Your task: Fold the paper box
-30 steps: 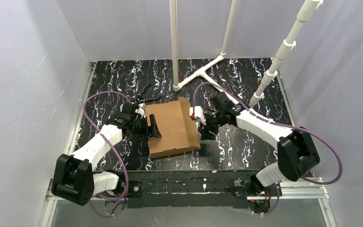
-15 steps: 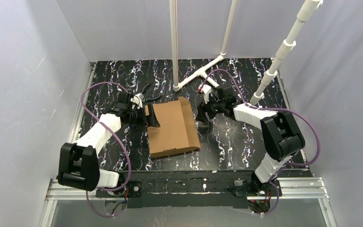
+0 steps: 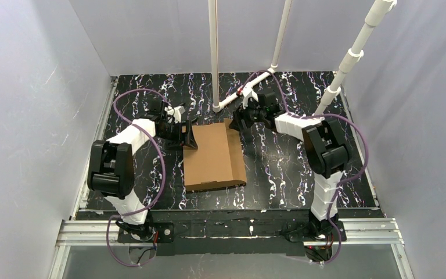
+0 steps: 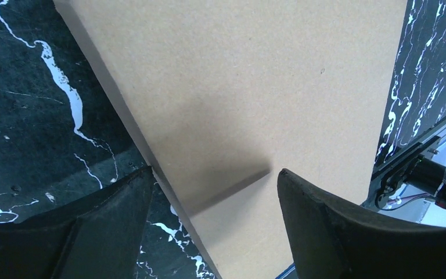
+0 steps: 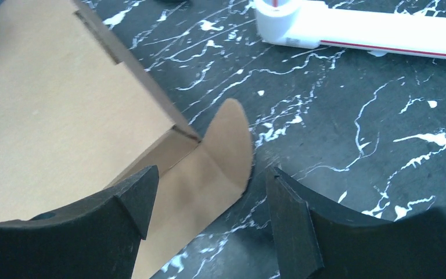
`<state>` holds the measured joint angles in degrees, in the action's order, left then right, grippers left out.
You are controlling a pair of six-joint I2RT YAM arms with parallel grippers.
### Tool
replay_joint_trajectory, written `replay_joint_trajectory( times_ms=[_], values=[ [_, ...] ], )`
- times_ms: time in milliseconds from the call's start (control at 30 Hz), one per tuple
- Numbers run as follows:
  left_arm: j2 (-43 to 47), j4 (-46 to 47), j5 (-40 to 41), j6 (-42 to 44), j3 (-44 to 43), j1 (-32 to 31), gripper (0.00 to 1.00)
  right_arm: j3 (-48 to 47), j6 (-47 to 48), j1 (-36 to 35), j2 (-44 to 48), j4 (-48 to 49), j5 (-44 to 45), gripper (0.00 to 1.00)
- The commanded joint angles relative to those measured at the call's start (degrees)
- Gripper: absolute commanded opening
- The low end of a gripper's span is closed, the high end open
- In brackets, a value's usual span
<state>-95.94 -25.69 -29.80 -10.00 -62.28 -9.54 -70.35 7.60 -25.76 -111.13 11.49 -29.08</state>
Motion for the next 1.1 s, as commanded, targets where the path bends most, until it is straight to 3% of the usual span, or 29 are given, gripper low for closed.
replay_joint_trajectory(
  times_ms=[0,600,933,1067],
  values=[
    [-0.9,-1.0,-3.5,3.4,-2.5,1.6,0.75,-5.9,-2.5,2.2,-5.0,-0.4,-2.3,0.76],
    [-8.9,-4.4,-4.8,5.9,-10.5,2.7,0.73,-15.5,-1.9,3.7,-15.3,-5.1,-17.0,0.65],
    [-10.9,-5.7,-4.3,6.0,-12.9,2.7,0.72,-14.3,0.8,3.7,-14.7,-3.7,-21.5,0.43],
    [-11.8,-6.3,-4.2,5.9,-13.6,2.8,0.72,-12.9,4.3,3.7,-13.0,-4.7,-23.6,0.39]
  ],
)
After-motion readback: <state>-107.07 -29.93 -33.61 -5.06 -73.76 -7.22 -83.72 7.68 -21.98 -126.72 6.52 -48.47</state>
